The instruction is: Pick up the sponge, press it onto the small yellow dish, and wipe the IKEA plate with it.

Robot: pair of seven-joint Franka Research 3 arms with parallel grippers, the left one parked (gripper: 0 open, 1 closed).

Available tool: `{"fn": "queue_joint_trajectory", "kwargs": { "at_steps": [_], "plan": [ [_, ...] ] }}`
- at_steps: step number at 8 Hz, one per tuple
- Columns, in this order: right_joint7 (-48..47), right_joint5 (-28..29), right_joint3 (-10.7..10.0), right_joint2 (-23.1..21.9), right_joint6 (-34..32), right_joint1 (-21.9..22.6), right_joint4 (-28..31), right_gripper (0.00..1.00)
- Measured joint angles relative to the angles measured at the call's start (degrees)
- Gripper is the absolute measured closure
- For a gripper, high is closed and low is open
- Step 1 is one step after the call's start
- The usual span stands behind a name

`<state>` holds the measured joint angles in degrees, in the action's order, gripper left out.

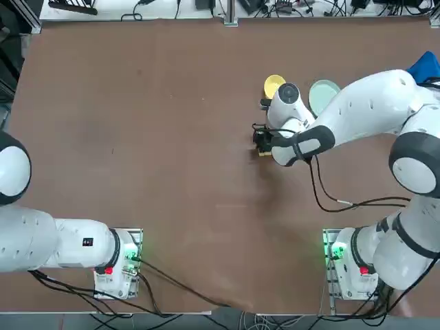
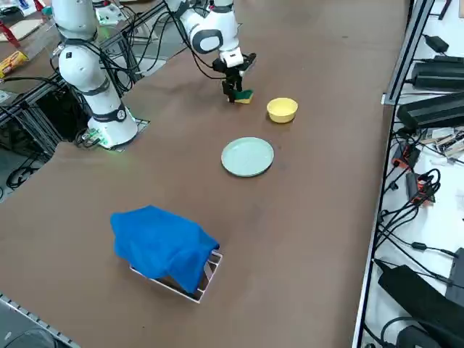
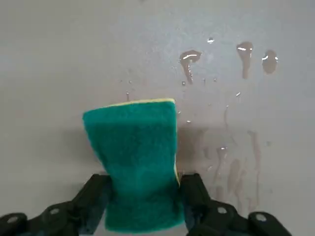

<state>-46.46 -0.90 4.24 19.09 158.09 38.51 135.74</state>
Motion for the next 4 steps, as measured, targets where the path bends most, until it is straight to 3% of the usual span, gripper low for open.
{"fn": "queue_joint_trajectory", "kwargs": {
  "at_steps": [3, 4],
  "plan": [
    [0.0, 0.0, -0.3, -0.1, 0.3, 0.0, -0.1, 0.76],
    [0.0, 0.0, -0.4, -0.3, 0.3, 0.0, -0.2, 0.86]
  ]
}}
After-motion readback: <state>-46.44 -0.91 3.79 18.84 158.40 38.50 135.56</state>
